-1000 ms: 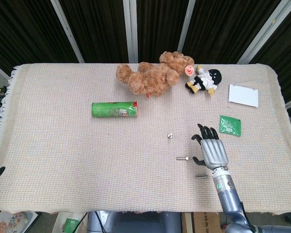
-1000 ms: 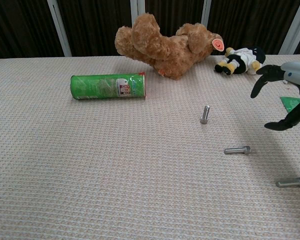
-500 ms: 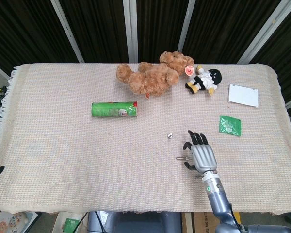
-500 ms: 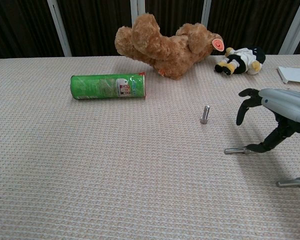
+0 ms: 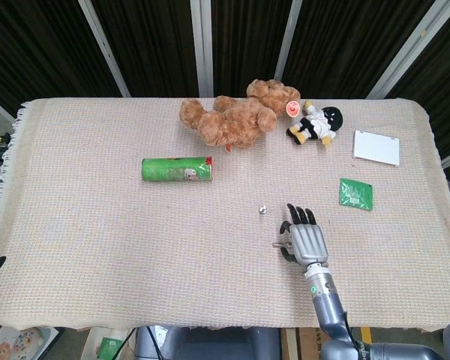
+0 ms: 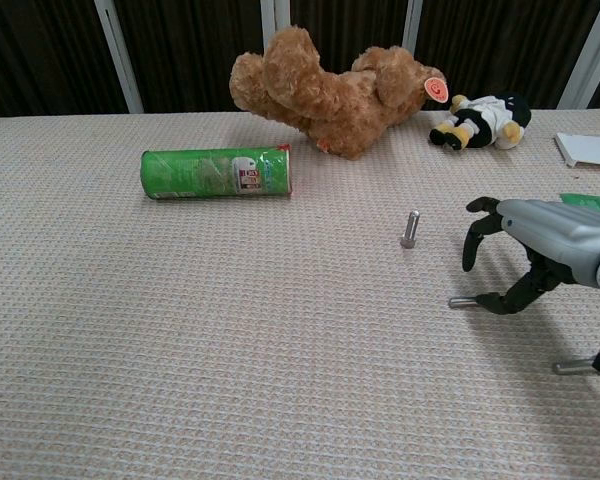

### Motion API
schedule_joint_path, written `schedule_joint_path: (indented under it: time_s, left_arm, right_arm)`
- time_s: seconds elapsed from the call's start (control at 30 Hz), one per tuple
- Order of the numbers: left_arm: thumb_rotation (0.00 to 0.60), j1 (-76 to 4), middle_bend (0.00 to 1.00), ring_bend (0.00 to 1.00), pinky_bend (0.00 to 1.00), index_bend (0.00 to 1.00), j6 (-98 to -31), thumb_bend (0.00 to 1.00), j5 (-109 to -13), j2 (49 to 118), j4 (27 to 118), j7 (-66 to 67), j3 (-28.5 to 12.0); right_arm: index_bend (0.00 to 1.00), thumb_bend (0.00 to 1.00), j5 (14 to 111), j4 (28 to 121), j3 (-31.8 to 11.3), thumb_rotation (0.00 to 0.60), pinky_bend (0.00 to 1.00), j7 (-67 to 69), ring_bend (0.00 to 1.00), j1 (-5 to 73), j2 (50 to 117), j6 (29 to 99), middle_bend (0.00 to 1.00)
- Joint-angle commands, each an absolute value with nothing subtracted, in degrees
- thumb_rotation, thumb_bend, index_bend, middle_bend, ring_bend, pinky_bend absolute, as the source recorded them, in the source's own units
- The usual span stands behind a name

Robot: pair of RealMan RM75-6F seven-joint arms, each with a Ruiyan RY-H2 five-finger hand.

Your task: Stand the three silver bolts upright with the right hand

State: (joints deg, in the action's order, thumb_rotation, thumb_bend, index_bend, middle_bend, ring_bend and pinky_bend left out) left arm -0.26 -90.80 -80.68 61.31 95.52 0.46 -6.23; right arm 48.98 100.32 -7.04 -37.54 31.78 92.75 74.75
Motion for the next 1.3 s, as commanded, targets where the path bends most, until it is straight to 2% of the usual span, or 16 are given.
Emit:
schedule_joint_path:
  time_s: [0.03, 1.3]
  left_arm:
    - [0.600, -0.24, 0.06, 0.00, 0.14, 0.07, -90.85, 0.24, -80.66, 61.33, 95.51, 0.47, -6.26]
    - [0.600, -0.27, 0.06, 0.00, 0.14, 0.07, -90.91, 0.24, -80.64, 61.42, 95.56, 0.72, -6.32]
  right_arm:
    - [0.47, 0.33, 48.55, 99.60, -7.24, 0.600, 0.05, -37.38, 0.00, 31.70, 93.11, 74.29, 0.00]
    - [0.54, 0.33, 47.94, 96.43, -7.70, 0.600, 0.05, -37.83, 0.00, 31.70, 96.00, 71.27, 0.00]
